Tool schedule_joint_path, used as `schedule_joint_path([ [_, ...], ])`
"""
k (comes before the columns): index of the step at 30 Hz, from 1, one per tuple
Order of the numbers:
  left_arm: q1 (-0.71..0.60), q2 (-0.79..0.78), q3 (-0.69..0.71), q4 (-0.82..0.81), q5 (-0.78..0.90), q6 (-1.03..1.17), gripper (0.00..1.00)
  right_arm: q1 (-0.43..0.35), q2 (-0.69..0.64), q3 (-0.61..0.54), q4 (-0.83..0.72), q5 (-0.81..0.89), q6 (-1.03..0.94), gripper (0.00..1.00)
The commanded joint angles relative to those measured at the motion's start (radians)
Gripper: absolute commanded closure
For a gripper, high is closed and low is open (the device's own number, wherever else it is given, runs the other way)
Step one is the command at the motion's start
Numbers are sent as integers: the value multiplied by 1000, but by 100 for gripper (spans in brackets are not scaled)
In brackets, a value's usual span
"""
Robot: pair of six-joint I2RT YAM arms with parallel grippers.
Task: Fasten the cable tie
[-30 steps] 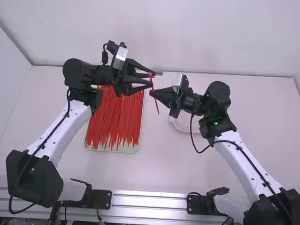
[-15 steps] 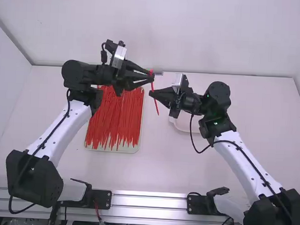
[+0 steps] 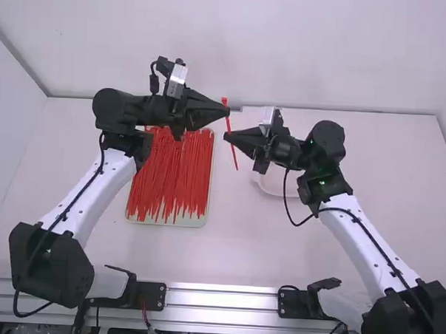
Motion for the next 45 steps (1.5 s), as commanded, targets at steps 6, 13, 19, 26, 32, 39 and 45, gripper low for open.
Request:
schedule_joint_path([
  [6,24,4,26,-74,-107,-6,98,-21,5,30,-8,-10,81,18],
  [13,116,4,26,-208,-215,-6,98,-44,5,30,-69,-11,79,0],
  [19,160,27,109,-464,-299,78,98,-60,5,30,-175,-101,-116,0],
  [26,147,145,369,-914,-406,263,98,-5,5,29,-250,-140,-442,0],
  [32,152,288,500,-1031,-318,198,98,35,6,29,-489,-57,-912,1],
  [39,148,363,489,-1035,-106,45,98,26,6,29,-554,-62,-1268,0],
  [45,148,365,482,-1054,59,-96,98,26,5,29,-552,-61,-1393,0],
])
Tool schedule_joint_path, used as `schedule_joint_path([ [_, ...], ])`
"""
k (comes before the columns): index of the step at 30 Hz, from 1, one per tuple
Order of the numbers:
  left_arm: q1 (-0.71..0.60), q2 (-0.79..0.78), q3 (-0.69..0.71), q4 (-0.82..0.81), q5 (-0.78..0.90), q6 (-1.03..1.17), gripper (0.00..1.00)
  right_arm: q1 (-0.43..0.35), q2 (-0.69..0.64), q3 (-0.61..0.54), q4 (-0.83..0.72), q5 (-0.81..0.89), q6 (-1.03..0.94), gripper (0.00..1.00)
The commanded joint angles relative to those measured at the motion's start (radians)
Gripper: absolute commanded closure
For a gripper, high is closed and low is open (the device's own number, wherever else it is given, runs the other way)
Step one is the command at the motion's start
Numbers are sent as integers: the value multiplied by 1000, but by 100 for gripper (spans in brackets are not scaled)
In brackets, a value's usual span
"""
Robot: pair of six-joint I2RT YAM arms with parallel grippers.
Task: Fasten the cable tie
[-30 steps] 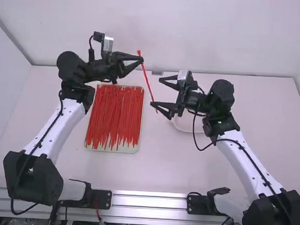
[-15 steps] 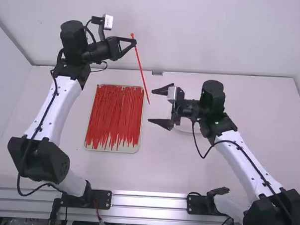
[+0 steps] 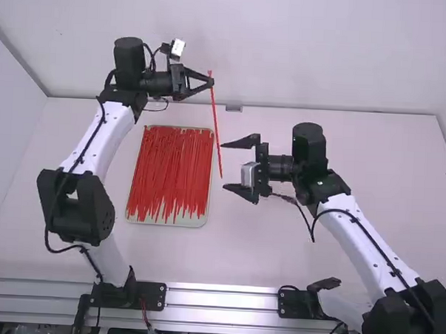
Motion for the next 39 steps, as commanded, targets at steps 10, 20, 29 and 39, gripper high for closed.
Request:
schedule_joint_path([
  [10,-29,-16,5,-19,243,-350,98,0,3,26,0,-6,-269,0],
  [20,-88,-16,5,-11,192,-372,98,14,3,26,2,-27,-459,23],
  [29,-66,-16,5,-13,185,-360,98,12,3,26,2,-96,-478,47],
  [39,-78,-16,5,-20,170,-389,98,11,3,26,5,-169,-530,65],
])
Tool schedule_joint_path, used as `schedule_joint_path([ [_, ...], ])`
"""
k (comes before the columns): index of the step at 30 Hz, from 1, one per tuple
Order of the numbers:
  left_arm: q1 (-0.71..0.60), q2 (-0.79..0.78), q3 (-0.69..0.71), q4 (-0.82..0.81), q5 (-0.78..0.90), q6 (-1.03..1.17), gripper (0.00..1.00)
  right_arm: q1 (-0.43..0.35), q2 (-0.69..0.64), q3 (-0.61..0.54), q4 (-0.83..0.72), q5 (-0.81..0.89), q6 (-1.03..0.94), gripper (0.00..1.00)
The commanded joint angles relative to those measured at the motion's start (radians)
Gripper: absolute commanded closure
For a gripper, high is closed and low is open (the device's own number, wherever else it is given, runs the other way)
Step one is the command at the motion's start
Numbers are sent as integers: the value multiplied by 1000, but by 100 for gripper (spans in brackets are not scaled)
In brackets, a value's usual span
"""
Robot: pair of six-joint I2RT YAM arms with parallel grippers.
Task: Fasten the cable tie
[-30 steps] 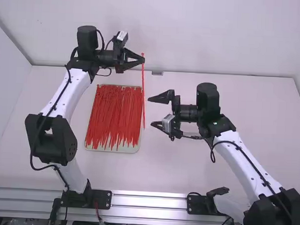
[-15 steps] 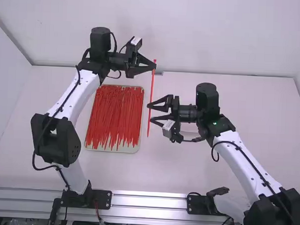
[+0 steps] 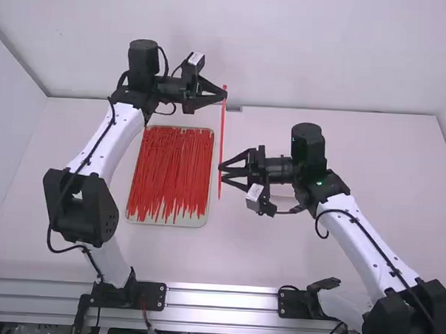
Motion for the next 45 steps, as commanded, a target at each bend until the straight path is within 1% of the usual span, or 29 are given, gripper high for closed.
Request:
schedule_joint_path([
  [1,-8,-16,5,0,3,-16,98,4,3,26,3,-46,-13,66],
  [2,-8,-16,5,0,2,-23,98,4,3,26,3,-50,-13,67],
  [3,-8,-16,5,0,0,-24,98,5,3,26,3,-64,-22,73],
  [5,-5,-16,5,0,0,-25,98,5,3,26,-1,-63,-44,73],
  [6,-1,-16,5,0,0,-25,98,5,3,26,-2,-63,-57,75],
  [13,-8,-16,5,0,-7,-25,98,5,3,26,7,-64,-57,76],
  [15,-8,-16,5,0,-7,-25,98,5,3,26,6,-64,-58,87],
  [16,-8,-16,5,0,-7,-25,98,5,3,26,6,-64,-58,89],
  [17,-8,-16,5,0,-7,-25,98,5,3,26,6,-64,-57,96],
  [18,-8,-16,5,1,-7,-24,98,5,3,26,6,-64,-58,97],
  [22,-8,-16,5,2,-4,-24,98,5,3,26,9,-64,-61,96],
  [26,-8,-16,4,0,-3,-20,98,5,3,26,30,-64,-65,90],
  [29,-10,-16,-5,0,-3,-24,98,5,3,26,46,-63,-52,87],
  [37,-27,-16,-23,0,4,-24,98,4,3,26,51,-56,-56,87],
  [45,-34,-16,-23,0,4,-25,98,-24,3,26,51,-63,-57,87],
])
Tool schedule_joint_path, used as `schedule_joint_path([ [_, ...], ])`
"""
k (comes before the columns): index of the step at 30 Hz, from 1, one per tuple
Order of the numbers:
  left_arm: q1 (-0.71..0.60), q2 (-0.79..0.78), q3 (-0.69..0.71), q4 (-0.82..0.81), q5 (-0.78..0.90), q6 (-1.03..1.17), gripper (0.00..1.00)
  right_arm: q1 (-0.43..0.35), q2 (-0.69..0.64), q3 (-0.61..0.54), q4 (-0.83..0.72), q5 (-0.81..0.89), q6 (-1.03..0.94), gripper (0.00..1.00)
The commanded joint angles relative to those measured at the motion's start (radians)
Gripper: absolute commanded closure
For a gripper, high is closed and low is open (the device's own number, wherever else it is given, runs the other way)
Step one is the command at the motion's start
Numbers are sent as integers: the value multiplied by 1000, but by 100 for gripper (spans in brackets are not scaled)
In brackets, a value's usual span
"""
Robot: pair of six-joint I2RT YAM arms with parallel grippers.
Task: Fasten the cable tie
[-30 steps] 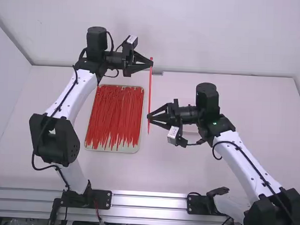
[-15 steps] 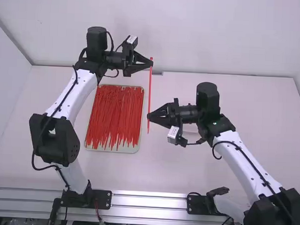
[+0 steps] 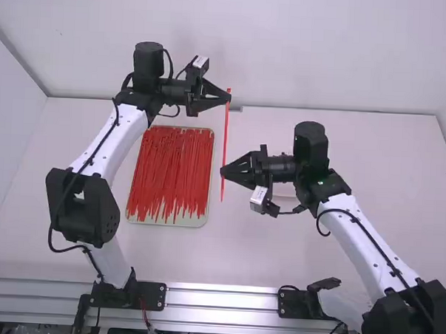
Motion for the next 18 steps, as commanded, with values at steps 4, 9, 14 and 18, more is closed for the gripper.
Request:
schedule_joint_path([
  [4,-12,-16,-10,2,19,-3,98,-8,3,26,3,-13,4,89],
  [9,-12,-16,-10,4,19,-2,98,-3,3,26,2,-14,6,100],
  [14,-12,-16,-10,5,13,4,98,6,3,26,3,-11,39,100],
  [18,-12,-16,-10,4,7,40,98,9,3,26,2,-14,84,100],
])
